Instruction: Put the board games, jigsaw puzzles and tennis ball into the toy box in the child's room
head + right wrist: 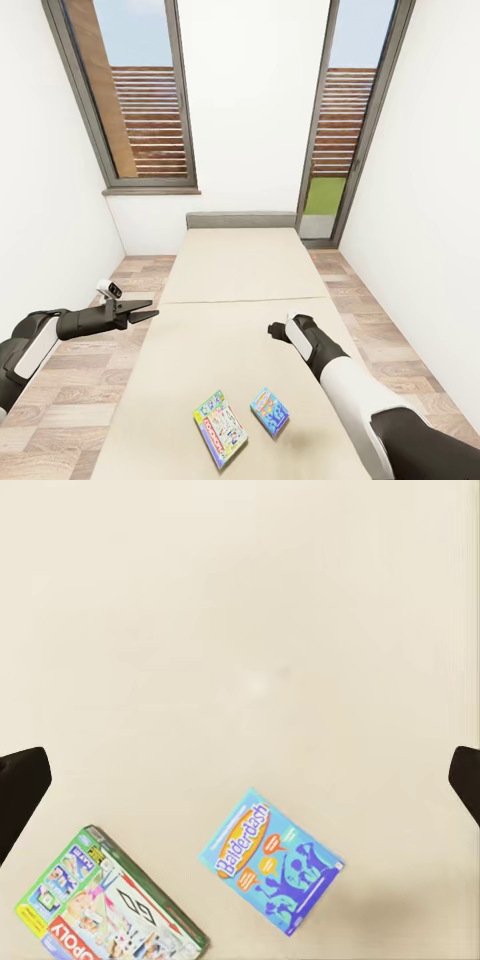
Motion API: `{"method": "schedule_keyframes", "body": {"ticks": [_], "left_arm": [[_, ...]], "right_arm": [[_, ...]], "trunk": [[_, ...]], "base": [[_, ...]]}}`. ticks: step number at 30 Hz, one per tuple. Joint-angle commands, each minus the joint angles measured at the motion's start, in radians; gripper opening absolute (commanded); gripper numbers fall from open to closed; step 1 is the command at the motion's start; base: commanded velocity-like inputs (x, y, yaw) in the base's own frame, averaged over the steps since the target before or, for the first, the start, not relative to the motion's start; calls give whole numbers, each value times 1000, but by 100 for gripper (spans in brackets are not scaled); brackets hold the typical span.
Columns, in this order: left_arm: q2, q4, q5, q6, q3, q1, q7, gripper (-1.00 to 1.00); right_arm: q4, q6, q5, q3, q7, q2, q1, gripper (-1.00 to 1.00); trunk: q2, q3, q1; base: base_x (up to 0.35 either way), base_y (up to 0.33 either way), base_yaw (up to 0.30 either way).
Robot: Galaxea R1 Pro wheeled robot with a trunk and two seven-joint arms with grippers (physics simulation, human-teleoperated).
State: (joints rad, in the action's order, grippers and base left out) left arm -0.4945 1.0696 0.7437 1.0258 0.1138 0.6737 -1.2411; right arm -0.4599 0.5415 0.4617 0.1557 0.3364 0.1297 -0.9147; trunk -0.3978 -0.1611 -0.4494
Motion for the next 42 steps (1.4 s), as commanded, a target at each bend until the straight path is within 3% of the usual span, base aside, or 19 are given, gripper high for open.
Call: {"method": "schedule_keyframes", "body": {"ticks": [1,15,42], "left_arm": [[-1,0,3,7,2,1,-2,100],[-1,0,3,7,-1,1,-3,100],[-1,0,4,7,3,1,-3,100]], "right_arm": [[2,0,9,9,9,-1,-3,100],[12,-14,4,69,6,12,-10,100],[12,-5,5,74,6,16,-10,100]], "trunk": [[-2,-2,-1],[-2,-14,-1],[-2,-58,-1]], "base": [[0,0,0],[0,0,0],[0,0,0]]}}
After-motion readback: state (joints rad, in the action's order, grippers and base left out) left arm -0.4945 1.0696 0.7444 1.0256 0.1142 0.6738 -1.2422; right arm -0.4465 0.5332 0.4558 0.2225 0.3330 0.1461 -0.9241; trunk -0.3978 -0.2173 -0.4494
